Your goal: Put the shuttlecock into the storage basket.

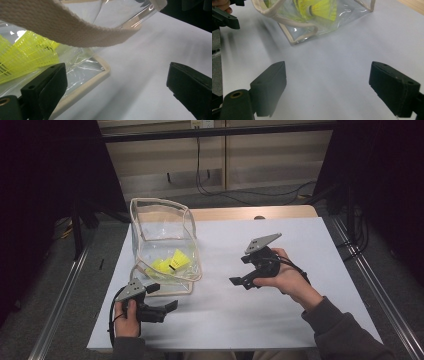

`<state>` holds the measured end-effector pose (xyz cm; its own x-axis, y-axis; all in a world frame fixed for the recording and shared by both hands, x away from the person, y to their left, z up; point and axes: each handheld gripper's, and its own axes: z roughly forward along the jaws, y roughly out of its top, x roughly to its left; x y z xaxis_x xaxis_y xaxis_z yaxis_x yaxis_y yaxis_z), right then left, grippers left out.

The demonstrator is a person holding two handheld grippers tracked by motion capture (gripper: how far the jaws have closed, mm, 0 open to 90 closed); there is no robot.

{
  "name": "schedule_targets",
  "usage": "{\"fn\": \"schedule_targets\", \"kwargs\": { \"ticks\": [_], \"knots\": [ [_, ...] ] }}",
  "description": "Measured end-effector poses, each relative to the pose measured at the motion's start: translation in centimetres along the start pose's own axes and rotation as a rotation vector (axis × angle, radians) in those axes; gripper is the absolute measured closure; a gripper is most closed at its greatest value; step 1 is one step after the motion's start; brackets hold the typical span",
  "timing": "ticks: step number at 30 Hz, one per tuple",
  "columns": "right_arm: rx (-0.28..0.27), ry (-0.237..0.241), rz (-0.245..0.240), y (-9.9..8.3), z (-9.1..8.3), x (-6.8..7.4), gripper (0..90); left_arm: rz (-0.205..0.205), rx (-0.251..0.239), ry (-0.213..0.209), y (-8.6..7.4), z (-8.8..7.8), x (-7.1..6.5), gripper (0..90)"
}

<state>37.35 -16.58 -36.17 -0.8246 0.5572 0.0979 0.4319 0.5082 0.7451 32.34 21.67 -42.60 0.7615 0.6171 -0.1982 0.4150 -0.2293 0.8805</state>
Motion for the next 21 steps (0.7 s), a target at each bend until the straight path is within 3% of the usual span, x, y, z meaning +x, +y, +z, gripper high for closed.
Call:
{"fn": "schedule_targets", "kwargs": {
  "ticks": [21],
  "knots": [
    [-0.027, -0.02, 0.039, -3.5, -0.8, -1.0, 13.7, 0.002, 0.002, -0.002, 0.0, 0.0, 0.0, 3.3]
  ]
}}
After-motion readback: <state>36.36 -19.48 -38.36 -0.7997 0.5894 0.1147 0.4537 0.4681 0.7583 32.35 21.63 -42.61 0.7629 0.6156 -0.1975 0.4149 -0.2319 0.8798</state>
